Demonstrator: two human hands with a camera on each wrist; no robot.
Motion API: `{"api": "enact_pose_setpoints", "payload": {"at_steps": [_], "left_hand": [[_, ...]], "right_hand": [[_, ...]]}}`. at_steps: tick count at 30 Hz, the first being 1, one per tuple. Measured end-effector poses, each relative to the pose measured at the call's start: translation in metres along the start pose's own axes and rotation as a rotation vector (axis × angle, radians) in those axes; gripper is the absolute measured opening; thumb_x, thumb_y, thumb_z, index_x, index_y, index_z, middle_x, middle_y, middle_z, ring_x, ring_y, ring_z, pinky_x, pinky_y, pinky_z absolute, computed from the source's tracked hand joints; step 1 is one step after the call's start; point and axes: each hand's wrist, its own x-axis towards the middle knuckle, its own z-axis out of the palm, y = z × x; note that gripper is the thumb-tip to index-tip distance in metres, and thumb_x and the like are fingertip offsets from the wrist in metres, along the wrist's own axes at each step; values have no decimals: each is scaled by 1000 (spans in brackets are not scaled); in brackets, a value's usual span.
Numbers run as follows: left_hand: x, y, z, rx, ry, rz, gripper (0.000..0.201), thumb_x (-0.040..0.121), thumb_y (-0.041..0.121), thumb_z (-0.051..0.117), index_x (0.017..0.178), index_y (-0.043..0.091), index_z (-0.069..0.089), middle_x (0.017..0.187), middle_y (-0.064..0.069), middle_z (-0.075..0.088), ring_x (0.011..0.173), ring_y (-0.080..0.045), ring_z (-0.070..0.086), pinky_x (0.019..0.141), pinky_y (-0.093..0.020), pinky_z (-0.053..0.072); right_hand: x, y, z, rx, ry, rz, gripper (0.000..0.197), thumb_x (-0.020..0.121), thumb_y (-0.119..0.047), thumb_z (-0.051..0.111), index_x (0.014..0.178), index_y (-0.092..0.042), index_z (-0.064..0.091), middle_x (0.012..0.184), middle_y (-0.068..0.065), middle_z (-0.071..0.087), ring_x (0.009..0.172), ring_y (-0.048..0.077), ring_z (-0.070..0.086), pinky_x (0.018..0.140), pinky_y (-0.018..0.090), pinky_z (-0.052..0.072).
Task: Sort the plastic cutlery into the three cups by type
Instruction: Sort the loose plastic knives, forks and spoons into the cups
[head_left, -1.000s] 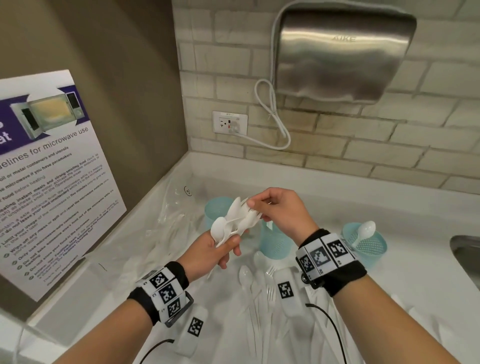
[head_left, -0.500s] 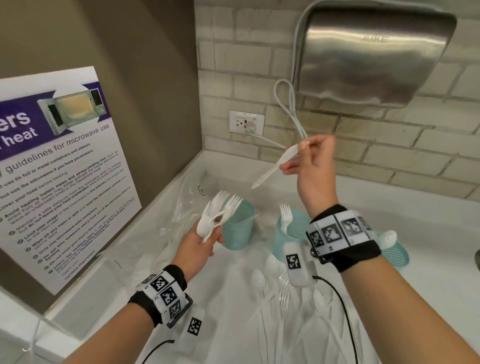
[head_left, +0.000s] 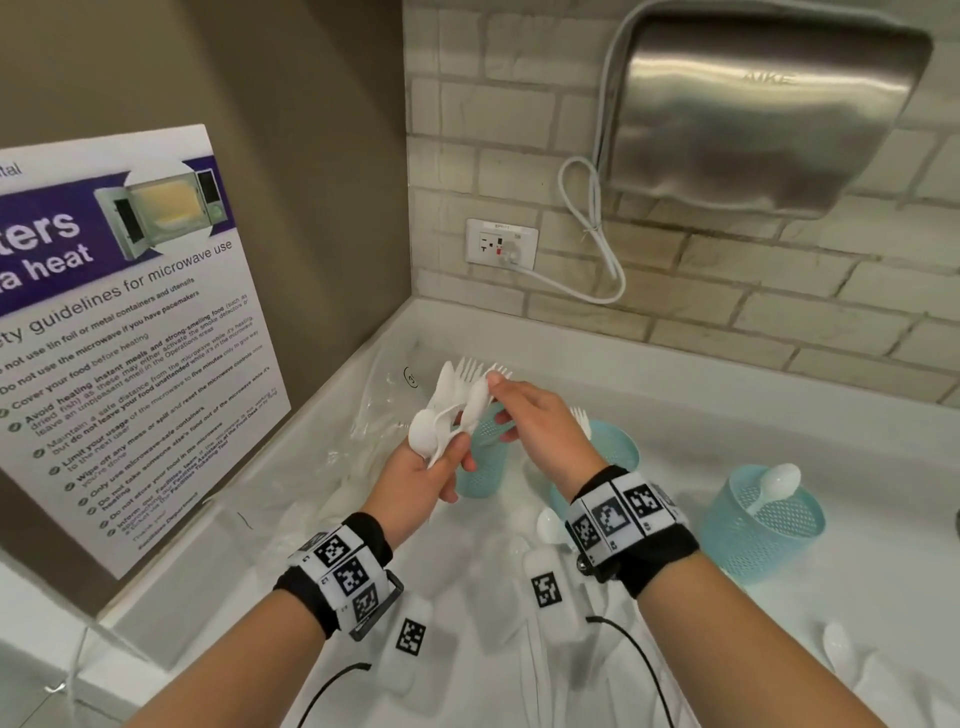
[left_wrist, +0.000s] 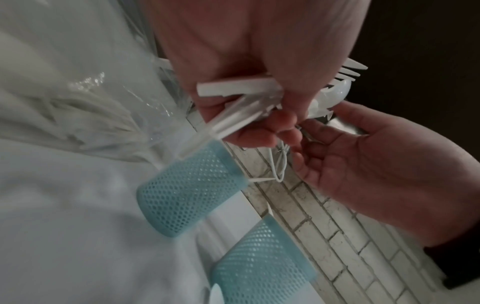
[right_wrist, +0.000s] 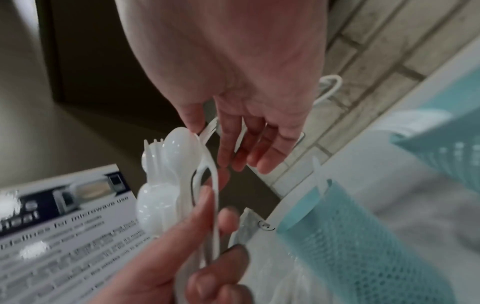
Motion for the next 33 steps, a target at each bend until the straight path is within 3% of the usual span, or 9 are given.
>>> {"api": "enact_pose_setpoints", "payload": {"at_steps": [4,8,13,18,22,25,28,31,33], "left_hand": [[-4,10,11,-149,-128,-89,20,97,26,49,91,8,57,57,-2,49,39,-8,30,40,-20,25],[-6,16,22,-156,-229,-132,24,96,29,48,93,8,60,58,-3,48,40,-8,27,40,-19,21],[-3,17,41,-96,-224,-79,30,96,36,48,106,12,62,72,-5,67,40,-12,36,42,-23,33],[8,13,56,-49,-157,-53,19,95,33,53,101,20,64,71,-3,72,39,-13,37,39,-20,33],[15,6,67,58,-52,-4,14,93,28,59,79,25,56,44,13,48,42,-6,37,42,-12,32],[17,6,74,146,-28,62,8,93,32,57,99,27,59,65,18,57,57,7,52,55,-5,38],[18,4,79,187,-31,71,23,93,37,56,108,20,58,88,7,65,77,0,57,66,-7,41],[19,1,84,243,-32,69,25,93,37,56,97,13,53,76,4,56,68,-10,52,63,-21,40],[20,0,86,306,-20,88,28,93,37,54,93,9,48,69,6,49,63,-13,47,60,-27,37]], "right_hand": [[-1,1,-3,272,-123,19,32,98,-28,39,109,-12,66,98,10,64,90,18,57,79,32,48],[-5,7,-12,322,-134,18,26,89,-32,45,96,-15,63,86,6,60,82,16,56,73,29,47],[-10,-1,-39,149,70,-35,34,97,-38,44,102,-8,60,73,-6,58,48,-4,49,55,16,36],[-10,-21,-91,175,352,-102,26,100,-36,38,88,-17,52,81,-1,60,43,3,40,43,17,34],[-2,-6,-115,-57,491,-134,25,99,-39,40,81,-22,46,88,2,56,66,14,49,64,30,48],[0,24,-108,-150,414,-54,26,97,-35,46,79,-17,44,81,7,53,70,19,50,78,46,48],[-6,47,-101,-165,329,62,26,93,-40,53,100,-14,55,84,-2,54,83,17,54,92,47,50],[-14,48,-102,-343,349,79,39,90,-43,56,125,-24,55,113,-3,50,113,17,41,108,39,33],[-22,36,-100,-293,394,-36,33,91,-30,56,125,-30,55,119,-3,45,114,18,37,103,30,33]]}}
